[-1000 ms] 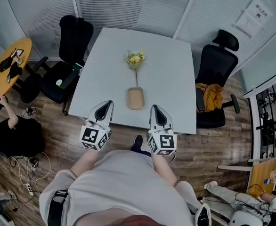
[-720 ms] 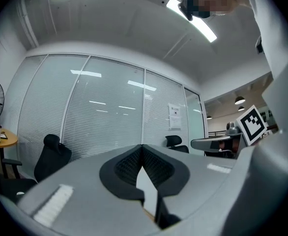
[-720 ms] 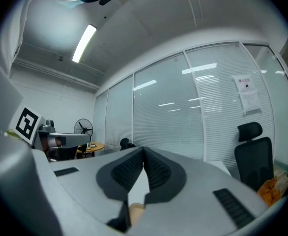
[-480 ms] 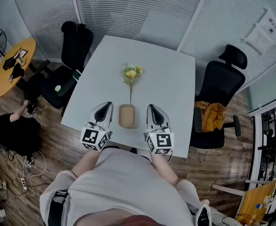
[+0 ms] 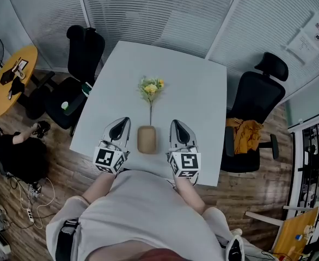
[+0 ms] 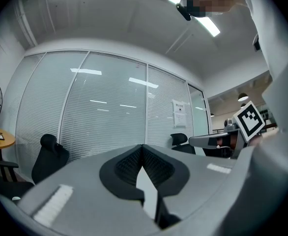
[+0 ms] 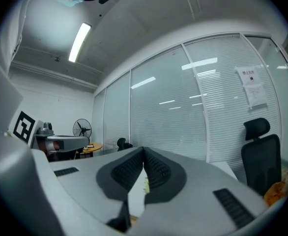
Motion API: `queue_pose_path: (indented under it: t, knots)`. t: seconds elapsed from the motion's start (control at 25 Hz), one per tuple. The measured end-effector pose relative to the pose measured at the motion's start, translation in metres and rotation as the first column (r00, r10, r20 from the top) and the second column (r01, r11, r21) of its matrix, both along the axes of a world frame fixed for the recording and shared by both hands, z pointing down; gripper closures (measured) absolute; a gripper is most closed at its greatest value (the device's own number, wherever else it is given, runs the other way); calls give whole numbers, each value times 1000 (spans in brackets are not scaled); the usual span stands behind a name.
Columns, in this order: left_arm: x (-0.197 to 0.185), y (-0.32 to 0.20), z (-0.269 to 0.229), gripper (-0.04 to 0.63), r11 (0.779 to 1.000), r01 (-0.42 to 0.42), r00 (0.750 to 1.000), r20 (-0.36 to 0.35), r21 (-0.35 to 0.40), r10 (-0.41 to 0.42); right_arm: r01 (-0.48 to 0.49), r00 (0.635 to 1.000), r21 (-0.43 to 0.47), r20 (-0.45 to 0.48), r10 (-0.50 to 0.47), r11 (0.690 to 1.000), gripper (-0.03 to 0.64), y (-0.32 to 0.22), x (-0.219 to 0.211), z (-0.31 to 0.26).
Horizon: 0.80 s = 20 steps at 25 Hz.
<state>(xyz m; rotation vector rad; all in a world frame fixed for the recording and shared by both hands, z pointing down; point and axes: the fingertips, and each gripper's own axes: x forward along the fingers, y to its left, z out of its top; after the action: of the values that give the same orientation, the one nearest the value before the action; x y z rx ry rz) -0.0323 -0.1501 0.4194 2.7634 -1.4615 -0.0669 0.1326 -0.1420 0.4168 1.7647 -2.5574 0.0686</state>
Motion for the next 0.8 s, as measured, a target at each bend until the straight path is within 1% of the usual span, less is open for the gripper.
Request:
queue_pose_path:
  t: [0.36, 0.64, 0.8]
  knots:
    - [-14, -28, 15, 586, 1000, -22, 1000, 13, -12, 22, -34, 999, -45, -13, 33, 998, 606, -25, -12, 17]
    - [-19, -42, 35, 586, 999, -42, 999, 14, -32, 43, -26, 999, -90, -39, 22, 996, 606, -39, -24, 39]
    - [-23, -46, 49, 586, 998, -50, 998, 26, -27, 50, -7, 999, -103, -53, 2, 995, 606, -43, -32, 57]
